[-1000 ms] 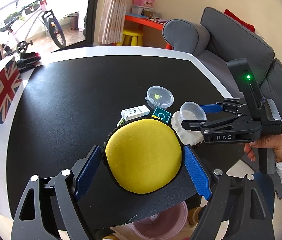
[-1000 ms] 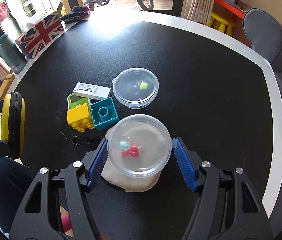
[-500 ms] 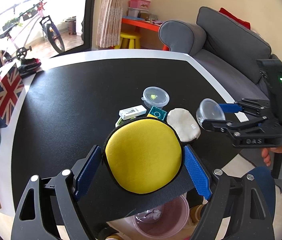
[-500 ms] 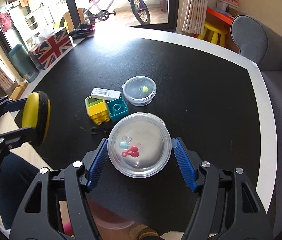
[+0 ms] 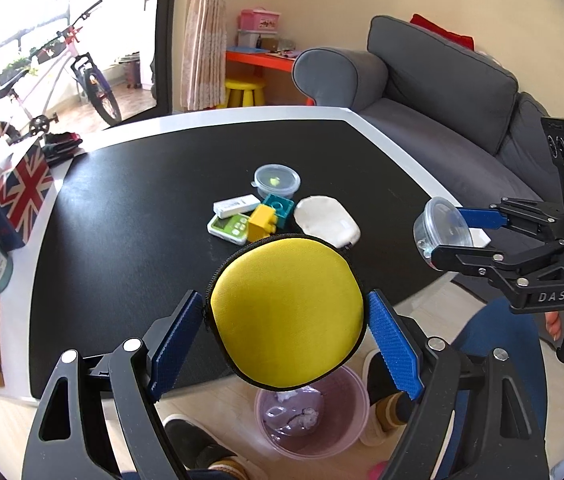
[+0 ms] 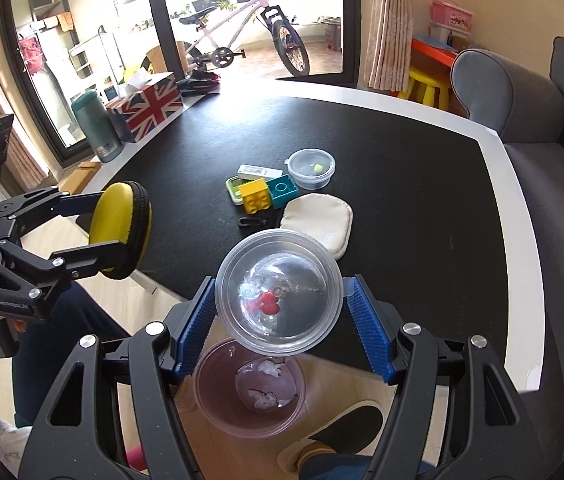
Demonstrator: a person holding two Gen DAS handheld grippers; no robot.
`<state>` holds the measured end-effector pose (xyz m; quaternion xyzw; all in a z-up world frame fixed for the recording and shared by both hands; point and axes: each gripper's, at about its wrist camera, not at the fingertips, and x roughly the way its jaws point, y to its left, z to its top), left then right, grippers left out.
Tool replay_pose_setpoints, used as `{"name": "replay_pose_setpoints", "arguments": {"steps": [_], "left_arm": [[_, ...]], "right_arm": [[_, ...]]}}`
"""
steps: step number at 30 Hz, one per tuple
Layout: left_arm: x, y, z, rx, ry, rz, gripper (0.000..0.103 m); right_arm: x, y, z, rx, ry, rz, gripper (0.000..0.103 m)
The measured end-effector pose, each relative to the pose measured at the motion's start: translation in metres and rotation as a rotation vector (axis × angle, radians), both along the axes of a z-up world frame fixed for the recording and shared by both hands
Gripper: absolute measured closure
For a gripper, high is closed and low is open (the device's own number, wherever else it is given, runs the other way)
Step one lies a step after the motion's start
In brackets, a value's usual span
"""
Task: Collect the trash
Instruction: 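Drop the clear container into the bin with the right tool while the left carries the yellow case, then open the left tool to drop the yellow case into the pink bin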
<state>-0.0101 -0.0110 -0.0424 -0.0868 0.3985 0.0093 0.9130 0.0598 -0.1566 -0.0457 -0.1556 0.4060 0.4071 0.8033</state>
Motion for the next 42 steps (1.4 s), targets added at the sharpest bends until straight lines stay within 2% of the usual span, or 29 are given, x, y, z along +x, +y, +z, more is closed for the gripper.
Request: {"name": "replay_pose_setpoints", "arguments": {"steps": [11, 18, 19, 20, 22, 42], "left_arm": [[-0.034, -0.018, -0.017, -0.03, 0.025, -0.006, 0.023], [-0.042, -0.021, -0.025, -0.044, 0.046, -0.009, 0.023], [-0.042, -0.021, -0.025, -0.045, 0.047, -0.009, 0.023], [-0.042, -0.022, -0.025, -0.044, 0.047, -0.01, 0.023], [-0.042, -0.023, -0.025, -0.043, 0.048, -0.011, 0.023], [-0.032, -0.04, -0.043, -0.058, 0.102, -0.07, 0.023]], "right_arm": [[-0.048, -0.017, -0.025, -0.016, 0.063, 0.048, 0.037], [-0.057, -0.017, -0.05, -0.029, 0.123, 0.066, 0.036], [-0.057, -0.016, -0.052, -0.03, 0.126, 0.068, 0.031], [-0.056, -0.016, -0.052, -0.031, 0.126, 0.065, 0.019], [-0.055, -0.018, -0.052, -0.015, 0.126, 0.056, 0.014], [-0.043, -0.033, -0.047, -0.008, 0.13, -0.005, 0.01]]}}
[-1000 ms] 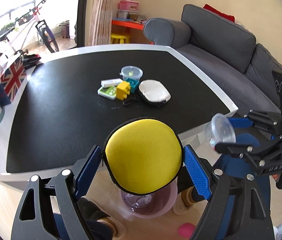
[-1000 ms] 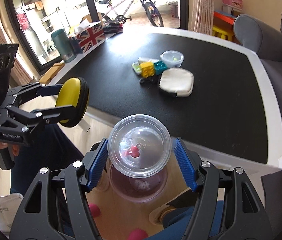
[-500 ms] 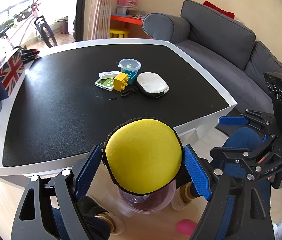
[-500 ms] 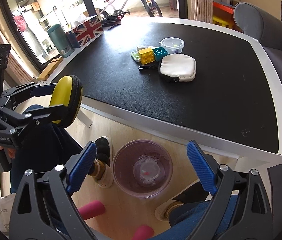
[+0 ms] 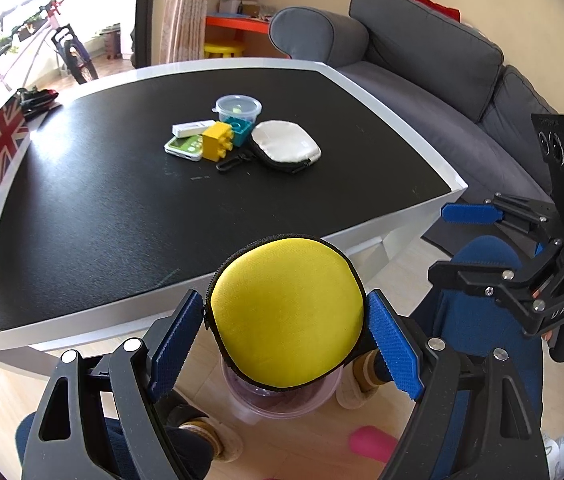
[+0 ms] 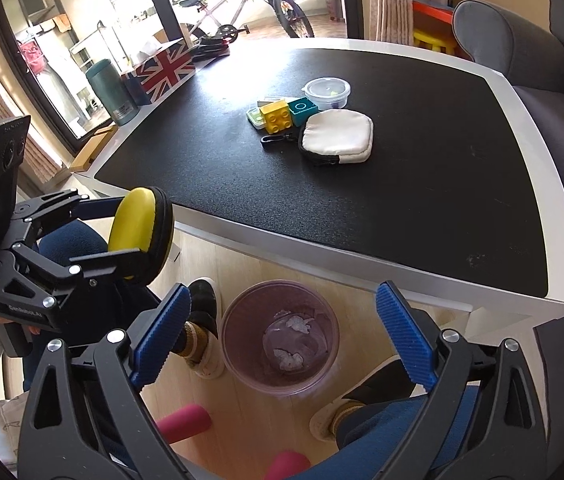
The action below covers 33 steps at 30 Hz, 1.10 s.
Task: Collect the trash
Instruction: 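Open the left tool to drop the yellow case into the pink bin, then move the right tool to the beige cloth pouch on the table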
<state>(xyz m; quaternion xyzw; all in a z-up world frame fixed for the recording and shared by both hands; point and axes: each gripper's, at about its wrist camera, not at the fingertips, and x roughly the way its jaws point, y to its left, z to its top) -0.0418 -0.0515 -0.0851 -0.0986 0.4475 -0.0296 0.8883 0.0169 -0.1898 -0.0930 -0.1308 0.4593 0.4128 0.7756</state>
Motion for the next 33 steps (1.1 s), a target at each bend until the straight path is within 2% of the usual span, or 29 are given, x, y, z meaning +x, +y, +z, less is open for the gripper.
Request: {"name": "replay_pose_setpoints", "arguments": {"steps": [9, 11, 14, 33], "left_arm": [[0.0019, -0.0064, -0.0005, -0.024, 0.007, -0.023, 0.021], [0.0034, -0.0065, -0.0002, -0.024, 0.007, -0.018, 0.012], [0.0051, -0.0047, 0.0003, -0.024, 0.006, -0.004, 0.008], [0.0044, 0.0031, 0.008, -0.009, -0.006, 0.025, 0.008]], "right_arm": [[0.0046, -0.0076, 0.0059, 0.016, -0.007, -0.018, 0.01], [0.0049, -0.0085, 0.0065, 0.018, -0.008, -0.019, 0.01], [0.0048, -0.0083, 0.0063, 0.018, -0.006, -0.017, 0.01], [0.0049, -0.006, 0.0068, 0.024, -0.007, -0.015, 0.01]]}}
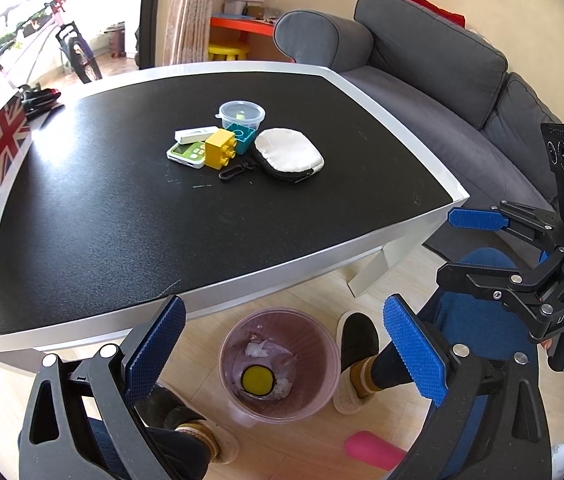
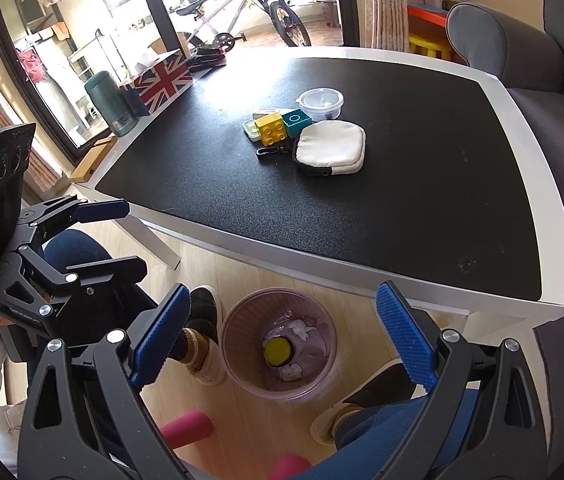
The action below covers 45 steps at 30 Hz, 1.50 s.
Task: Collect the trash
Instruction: 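Move the right tool to the beige cloth pouch on the table, then close the right tool on the beige cloth pouch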
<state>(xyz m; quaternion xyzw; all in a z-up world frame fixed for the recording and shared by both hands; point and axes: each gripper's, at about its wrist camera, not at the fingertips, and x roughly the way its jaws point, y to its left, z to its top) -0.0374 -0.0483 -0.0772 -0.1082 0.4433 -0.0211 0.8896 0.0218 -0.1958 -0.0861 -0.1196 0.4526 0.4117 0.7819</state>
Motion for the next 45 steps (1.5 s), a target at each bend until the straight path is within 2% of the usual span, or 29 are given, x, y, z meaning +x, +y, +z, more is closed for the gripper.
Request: {"name": "replay_pose_setpoints", "arguments": {"steps": [11, 22, 32, 45], "left_arm": [[0.006, 0.018, 0.019, 0.022, -0.049, 0.032, 0.008], [0.018, 0.037, 0.029, 0.032, -0.073, 0.048, 0.008], [0.025, 0.042, 0.032, 0.034, -0.078, 0.049, 0.008], [0.029, 0.051, 0.031, 0.028, -0.071, 0.066, 0.008]], "right_arm": [[0.026, 0.018, 0.014, 0.013, -0.023, -0.014, 0.01], [0.069, 0.053, 0.021, -0.022, -0.038, -0.021, 0.008], [0.115, 0.088, 0.003, -0.09, 0.015, -0.024, 0.008], [0.154, 0.127, -0.05, -0.213, 0.122, -0.021, 0.008]]}}
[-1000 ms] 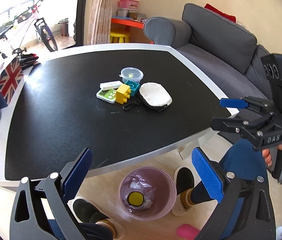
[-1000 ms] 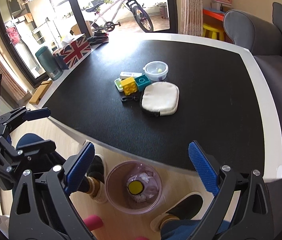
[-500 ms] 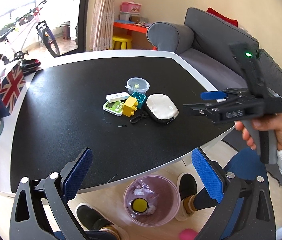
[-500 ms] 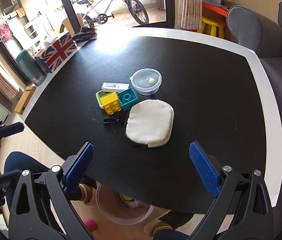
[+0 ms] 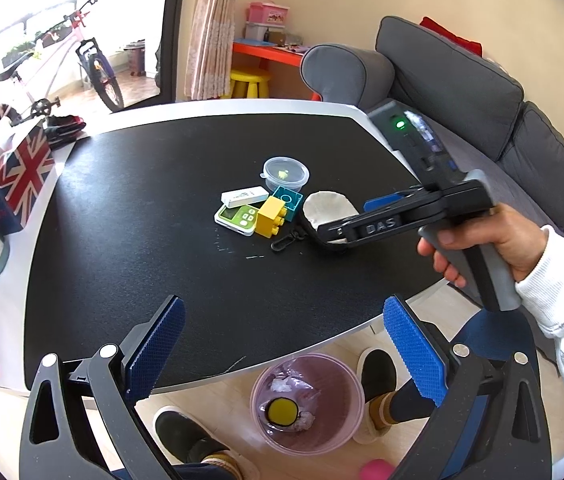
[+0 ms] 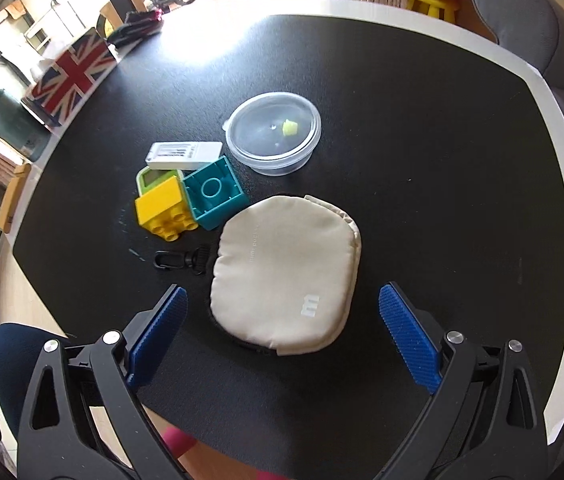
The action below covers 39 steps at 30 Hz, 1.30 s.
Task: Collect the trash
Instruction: 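Close the right tool on the beige cloth pouch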
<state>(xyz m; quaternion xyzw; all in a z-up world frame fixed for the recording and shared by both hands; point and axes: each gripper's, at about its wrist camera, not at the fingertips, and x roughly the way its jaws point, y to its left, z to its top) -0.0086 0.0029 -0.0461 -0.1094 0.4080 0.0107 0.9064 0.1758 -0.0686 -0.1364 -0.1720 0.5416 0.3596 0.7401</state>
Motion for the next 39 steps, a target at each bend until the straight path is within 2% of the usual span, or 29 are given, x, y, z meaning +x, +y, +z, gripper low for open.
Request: {"name": "replay_pose_setpoints", "arguments": {"steps": [2, 12, 18, 21, 23, 30, 39], "left_arm": [[0.0, 0.002, -0.001, -0.004, 0.003, 0.004, 0.008], [0.001, 0.004, -0.008, -0.023, 0.012, 0.012, 0.008], [0.002, 0.006, -0.011, -0.032, 0.016, 0.016, 0.008], [0.002, 0.006, -0.013, -0.034, 0.017, 0.018, 0.008], [0.002, 0.006, -0.013, -0.035, 0.017, 0.018, 0.008], [0.007, 0.007, -0.01, -0.026, 0.009, 0.012, 0.008], [0.027, 0.007, -0.004, -0.004, 0.0, -0.009, 0.008]], "right_arm": [[0.001, 0.006, -0.005, -0.014, 0.009, 0.004, 0.007], [-0.004, 0.02, -0.01, -0.103, -0.057, 0.017, 0.005], [-0.008, 0.018, -0.011, -0.094, -0.092, 0.017, 0.007], [-0.008, 0.016, -0.008, -0.074, -0.109, 0.017, 0.02], [-0.007, 0.016, -0.007, -0.072, -0.107, 0.015, 0.023], [-0.006, 0.006, -0.003, -0.038, -0.1, -0.003, 0.025], [-0.015, -0.016, 0.025, 0.023, -0.118, -0.008, 0.025]]}}
